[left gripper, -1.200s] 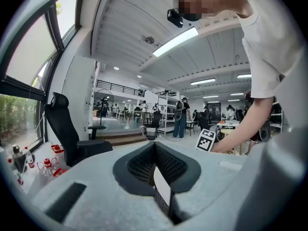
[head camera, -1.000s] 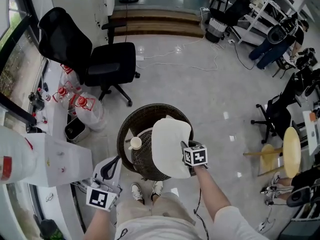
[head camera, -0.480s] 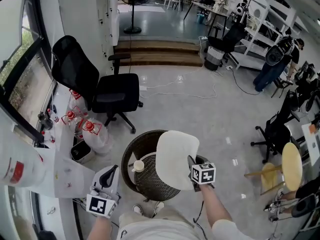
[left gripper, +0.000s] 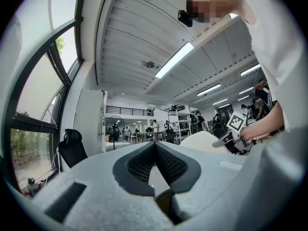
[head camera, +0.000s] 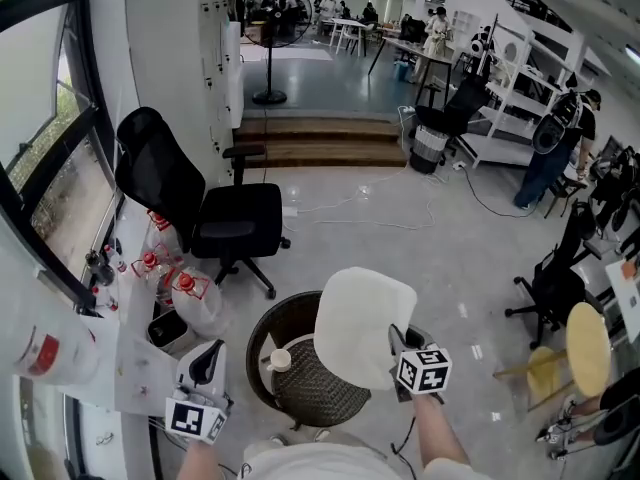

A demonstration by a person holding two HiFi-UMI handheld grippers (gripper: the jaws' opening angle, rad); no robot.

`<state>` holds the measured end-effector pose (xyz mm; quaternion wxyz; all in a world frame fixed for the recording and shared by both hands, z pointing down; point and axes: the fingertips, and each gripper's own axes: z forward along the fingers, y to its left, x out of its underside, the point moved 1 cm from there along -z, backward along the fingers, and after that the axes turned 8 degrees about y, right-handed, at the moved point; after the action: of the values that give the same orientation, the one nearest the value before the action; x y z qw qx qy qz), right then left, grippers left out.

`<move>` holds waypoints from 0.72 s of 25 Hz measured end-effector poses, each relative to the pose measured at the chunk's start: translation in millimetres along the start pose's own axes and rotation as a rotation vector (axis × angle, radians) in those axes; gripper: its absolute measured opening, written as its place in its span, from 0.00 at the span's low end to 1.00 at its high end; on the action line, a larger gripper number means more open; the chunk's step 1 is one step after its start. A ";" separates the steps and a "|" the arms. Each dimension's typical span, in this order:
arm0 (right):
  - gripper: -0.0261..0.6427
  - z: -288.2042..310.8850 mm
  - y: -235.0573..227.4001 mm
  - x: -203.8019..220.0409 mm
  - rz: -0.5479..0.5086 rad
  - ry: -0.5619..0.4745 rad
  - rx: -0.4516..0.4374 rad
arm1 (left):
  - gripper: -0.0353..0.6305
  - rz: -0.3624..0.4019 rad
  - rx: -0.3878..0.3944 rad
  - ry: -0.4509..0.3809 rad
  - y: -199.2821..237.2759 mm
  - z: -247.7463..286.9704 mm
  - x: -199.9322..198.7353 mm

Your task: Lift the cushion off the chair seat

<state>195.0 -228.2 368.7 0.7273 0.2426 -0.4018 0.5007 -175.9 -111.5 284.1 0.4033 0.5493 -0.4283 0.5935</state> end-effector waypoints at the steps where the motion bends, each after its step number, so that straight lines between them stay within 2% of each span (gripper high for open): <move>1: 0.13 -4.5 -1.9 -5.9 -0.001 -0.016 0.002 | 0.08 0.004 -0.005 -0.004 1.6 0.2 -3.0; 10: 0.14 -57.9 -11.4 -55.7 -0.008 -0.183 0.036 | 0.08 0.024 -0.025 -0.055 16.7 7.9 -34.7; 18: 0.14 -112.5 -12.2 -60.4 0.006 -0.274 0.101 | 0.08 -0.012 -0.017 -0.111 17.7 5.9 -52.5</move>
<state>234.1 -180.1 256.4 0.6509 0.3437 -0.4724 0.4847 -187.2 -123.0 230.8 0.3871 0.5807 -0.4515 0.5560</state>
